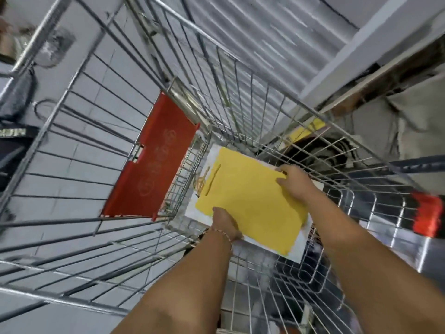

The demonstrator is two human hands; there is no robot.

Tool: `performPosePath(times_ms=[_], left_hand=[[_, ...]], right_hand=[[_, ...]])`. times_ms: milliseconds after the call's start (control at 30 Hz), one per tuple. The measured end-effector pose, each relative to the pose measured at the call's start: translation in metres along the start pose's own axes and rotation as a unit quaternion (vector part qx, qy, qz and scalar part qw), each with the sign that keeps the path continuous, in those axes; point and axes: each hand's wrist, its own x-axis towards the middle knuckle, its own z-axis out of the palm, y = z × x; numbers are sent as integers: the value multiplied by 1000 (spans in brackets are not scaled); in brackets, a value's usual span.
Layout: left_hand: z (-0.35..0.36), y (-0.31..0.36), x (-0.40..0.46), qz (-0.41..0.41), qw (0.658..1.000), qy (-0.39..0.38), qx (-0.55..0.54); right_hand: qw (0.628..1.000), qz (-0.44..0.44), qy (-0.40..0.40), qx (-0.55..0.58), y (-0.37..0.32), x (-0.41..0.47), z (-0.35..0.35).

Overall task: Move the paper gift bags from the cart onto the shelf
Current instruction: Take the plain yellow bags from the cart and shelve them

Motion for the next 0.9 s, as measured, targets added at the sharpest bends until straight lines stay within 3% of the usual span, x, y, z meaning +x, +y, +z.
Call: performPosePath(times_ms=[267,433,600,733,900], left_hand=[[-12,-10,-9,48,995,-79,25],[-10,-29,-117,69,982,-173,35],[-37,-59,-200,114,959,-222,131],[-67,-83,-255,169,934,-240,205],[-77,-117,-311,275,861,-278,325]], right_hand=[[996,-43,41,60,-29,-87,-70],[992,-53,100,61,-39,-170,-124],[986,-66,145,53,-45,-271,-176],[965,-48,219,135,-21,-380,-189],[891,-10,335,305,27,-504,-151]])
